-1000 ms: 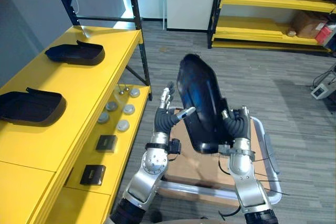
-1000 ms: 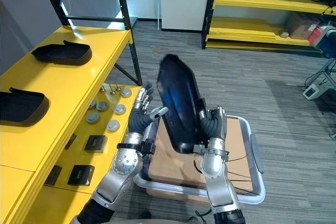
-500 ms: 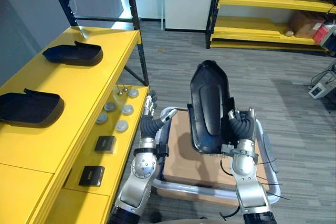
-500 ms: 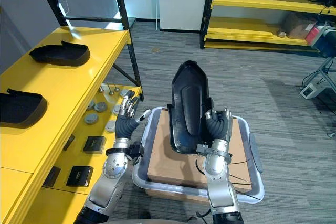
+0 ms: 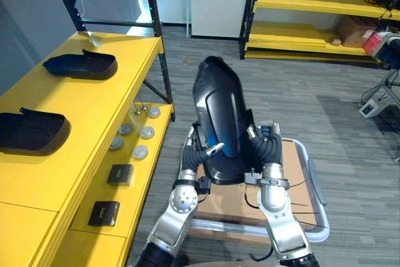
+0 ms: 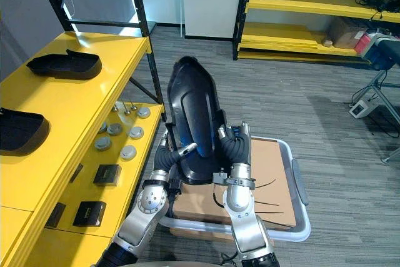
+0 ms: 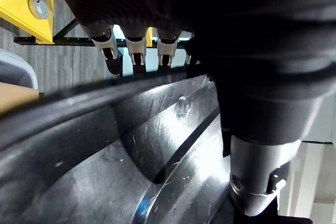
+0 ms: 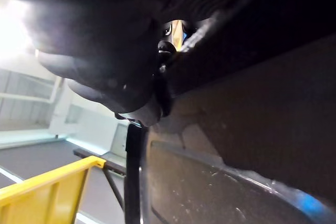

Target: Walk over and take plastic housings, then place them on the shelf

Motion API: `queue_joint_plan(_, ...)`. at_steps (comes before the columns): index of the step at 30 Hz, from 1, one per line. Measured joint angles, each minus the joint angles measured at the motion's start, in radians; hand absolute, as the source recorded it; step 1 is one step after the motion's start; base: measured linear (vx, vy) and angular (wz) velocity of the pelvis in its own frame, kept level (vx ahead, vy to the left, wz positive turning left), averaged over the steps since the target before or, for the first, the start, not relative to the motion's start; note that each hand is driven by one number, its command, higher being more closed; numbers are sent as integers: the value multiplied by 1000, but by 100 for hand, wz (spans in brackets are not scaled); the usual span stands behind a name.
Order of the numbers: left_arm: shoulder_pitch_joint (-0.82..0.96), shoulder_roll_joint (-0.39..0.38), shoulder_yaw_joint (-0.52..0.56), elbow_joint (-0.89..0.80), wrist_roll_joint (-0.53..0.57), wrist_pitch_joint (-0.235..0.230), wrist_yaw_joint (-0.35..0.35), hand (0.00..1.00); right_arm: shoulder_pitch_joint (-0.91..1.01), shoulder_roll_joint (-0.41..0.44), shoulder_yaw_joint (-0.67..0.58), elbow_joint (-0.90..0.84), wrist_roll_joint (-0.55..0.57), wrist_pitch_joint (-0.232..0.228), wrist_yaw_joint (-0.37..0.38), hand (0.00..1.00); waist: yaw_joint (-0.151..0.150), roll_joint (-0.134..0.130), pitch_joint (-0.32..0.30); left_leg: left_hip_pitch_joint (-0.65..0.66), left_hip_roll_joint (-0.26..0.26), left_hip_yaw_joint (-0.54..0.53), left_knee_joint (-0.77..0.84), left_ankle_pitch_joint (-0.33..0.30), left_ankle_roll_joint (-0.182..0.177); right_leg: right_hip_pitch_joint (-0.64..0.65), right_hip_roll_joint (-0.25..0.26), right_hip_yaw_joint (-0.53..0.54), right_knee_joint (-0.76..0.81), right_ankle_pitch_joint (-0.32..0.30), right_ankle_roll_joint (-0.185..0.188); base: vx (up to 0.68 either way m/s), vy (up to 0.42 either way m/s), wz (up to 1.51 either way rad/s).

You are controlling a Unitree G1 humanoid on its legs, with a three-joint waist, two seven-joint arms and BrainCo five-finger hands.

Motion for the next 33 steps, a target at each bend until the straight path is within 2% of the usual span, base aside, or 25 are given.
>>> queue_joint_plan(4,-21,6,-17,1,-3,0,14,100,0,-30,4,-38,9,0,1,100,-2,0,0,2,1,3,0,0,0,-1,0,3,1,0,0,-33,-5,-2)
queue_joint_plan(5,-26,10,-20,1,-3,0,15,100,0,-37,4,-41,9,-1,1,0,-3,0,-1,3,1,5,1,0,0,-3,1,4,1,0,0,-38,-4,-3)
queue_joint_plan(12,-32,13,-22,2,-14,0,14,100,0,-62,8,-43,47,-43,6,0,-5,0,-1,3,2,21,1,0,0,-5,1,17,1,3,0,-25,-3,-4)
queue_joint_plan(18,-31,34,-12,1,-9,1,6,100,-13,-117,-12,-49,109,-72,80,0,-3,0,-1,6,2,22,1,0,0,-3,1,19,1,4,0,-21,-4,0)
queue_joint_plan(21,-30,33,24,-16,-1,1,-13,100,-15,-146,-72,-99,157,-99,135,0,-3,0,-1,8,2,22,1,0,0,-1,1,19,1,4,0,0,0,0)
queue_joint_plan(24,-8,28,70,-55,23,0,-31,100,-18,-145,-185,-164,228,-139,164,0,-4,0,-1,12,2,22,1,0,0,0,1,19,1,4,0,-9,-3,-1)
queue_joint_plan(26,29,27,121,-82,37,-3,-32,100,-31,-144,-340,-202,299,-180,174,0,-10,0,-1,17,2,23,-1,-1,0,0,1,18,1,4,0,-38,-10,-2)
queue_joint_plan(28,52,27,161,-91,37,-3,-31,100,-33,-142,-442,-207,332,-199,172,0,-18,0,-1,17,2,24,-1,-1,0,-1,1,16,1,4,0,-35,-8,1)
queue_joint_plan(29,81,26,204,-107,37,-3,-31,100,-27,-135,-548,-206,362,-216,168,0,-27,1,-1,16,3,25,-1,-1,0,-2,1,16,1,4,0,0,0,0)
queue_joint_plan(32,122,21,264,-125,35,-8,-30,100,22,-94,-744,-175,423,-246,116,0,-30,3,-1,15,3,28,-1,-3,3,-3,2,17,0,3,0,0,0,0)
queue_joint_plan(33,135,19,276,-138,35,-8,-31,100,36,-90,-771,-153,426,-251,102,0,-31,3,-1,15,4,30,-1,-3,3,-4,2,19,0,3,0,-20,-6,-7)
